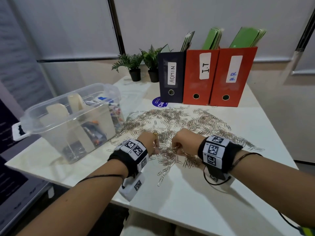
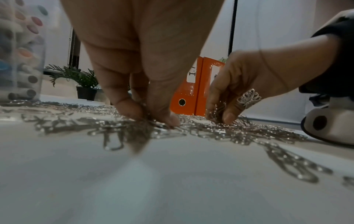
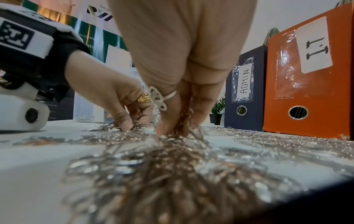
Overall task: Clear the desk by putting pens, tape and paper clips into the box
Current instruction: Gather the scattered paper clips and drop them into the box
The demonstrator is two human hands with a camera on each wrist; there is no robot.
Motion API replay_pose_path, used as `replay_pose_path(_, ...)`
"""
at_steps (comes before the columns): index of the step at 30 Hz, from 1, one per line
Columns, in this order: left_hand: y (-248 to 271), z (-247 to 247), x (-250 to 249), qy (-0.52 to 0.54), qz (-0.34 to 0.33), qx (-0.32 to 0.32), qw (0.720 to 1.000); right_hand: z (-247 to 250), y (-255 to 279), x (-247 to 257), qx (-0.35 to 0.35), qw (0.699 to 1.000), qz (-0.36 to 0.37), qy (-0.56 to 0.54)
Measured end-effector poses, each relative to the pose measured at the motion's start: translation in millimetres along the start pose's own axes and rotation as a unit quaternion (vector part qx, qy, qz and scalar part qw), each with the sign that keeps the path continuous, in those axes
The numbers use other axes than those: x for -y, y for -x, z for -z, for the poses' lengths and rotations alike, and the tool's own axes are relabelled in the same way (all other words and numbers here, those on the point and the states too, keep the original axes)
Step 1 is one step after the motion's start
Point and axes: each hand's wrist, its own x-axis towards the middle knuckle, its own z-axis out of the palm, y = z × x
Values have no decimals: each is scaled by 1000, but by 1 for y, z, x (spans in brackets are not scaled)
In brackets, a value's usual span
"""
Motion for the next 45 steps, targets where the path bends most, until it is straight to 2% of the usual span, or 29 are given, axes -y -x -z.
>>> replay_pose_path(6,-2,7,4,13,-3,-24,1000,6,-13,-2,-50,998,-32,-18)
replay_pose_path(13,-4,19,13,47,-7,-114,992,19,-24,1,-77,994,-40,-63)
replay_pose_path(19,7,46,28,112,16,-192,975,37,-32,10,-141,982,-35,-124)
replay_pose_path(23,19,69,47,163,49,-247,954,52,-43,30,-154,978,-8,-142)
replay_pose_path(29,34,95,90,256,78,-334,904,74,-66,72,-179,969,42,-164)
replay_pose_path(35,68,131,162,320,121,-422,840,89,-93,125,-195,949,109,-223)
replay_pose_path(37,78,138,187,304,159,-447,826,93,-103,145,-198,942,124,-243)
replay_pose_path(39,84,138,203,236,218,-437,840,96,-114,165,-197,925,139,-292)
replay_pose_path(41,85,132,212,159,250,-385,874,98,-125,184,-197,915,149,-318)
replay_pose_path(43,82,129,217,110,236,-328,908,98,-138,202,-194,913,160,-320)
replay_pose_path(45,80,130,219,105,219,-284,927,97,-151,218,-185,910,165,-334)
